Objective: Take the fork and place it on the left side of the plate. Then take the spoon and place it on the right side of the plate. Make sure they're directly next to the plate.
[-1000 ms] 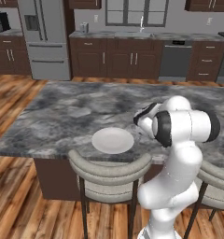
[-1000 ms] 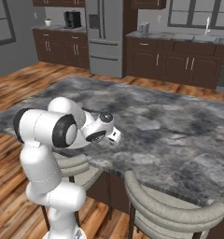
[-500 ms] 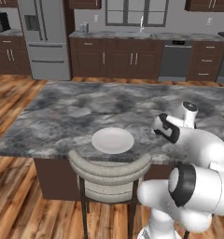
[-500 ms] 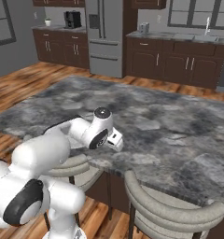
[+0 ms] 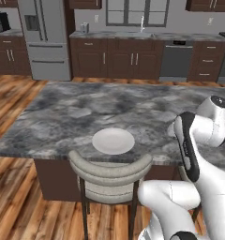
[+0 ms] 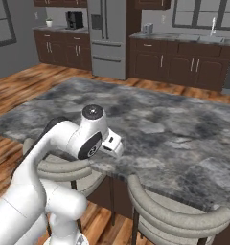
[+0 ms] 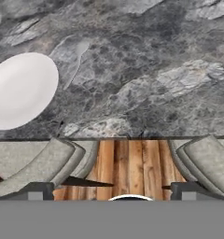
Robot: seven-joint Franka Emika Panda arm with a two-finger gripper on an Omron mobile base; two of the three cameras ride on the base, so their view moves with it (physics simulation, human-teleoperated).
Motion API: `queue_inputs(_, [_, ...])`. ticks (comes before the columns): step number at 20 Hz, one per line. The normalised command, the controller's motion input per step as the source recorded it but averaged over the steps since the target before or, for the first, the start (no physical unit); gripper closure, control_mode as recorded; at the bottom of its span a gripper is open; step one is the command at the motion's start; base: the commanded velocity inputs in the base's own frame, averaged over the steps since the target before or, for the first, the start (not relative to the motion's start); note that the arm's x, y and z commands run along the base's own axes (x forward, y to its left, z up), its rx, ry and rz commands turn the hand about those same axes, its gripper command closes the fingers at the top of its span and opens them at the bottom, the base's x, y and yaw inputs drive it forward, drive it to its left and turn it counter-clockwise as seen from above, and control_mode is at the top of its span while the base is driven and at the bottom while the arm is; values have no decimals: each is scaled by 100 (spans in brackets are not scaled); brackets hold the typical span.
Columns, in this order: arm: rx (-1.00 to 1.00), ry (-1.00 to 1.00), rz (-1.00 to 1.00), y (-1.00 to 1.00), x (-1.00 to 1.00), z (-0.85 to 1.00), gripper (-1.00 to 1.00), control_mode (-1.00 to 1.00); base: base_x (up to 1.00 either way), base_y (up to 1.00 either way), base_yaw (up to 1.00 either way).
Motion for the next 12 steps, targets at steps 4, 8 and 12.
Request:
queue_inputs(4, [-5,-2,30,39,-100,63,-100,-100,0,0,0])
queue_inputs(8, [-12,0,27,80,-79,37,-100,-100,0,0,0])
queue_inputs(12, [-10,7,18,78,-36,7,-100,-100,0,0,0])
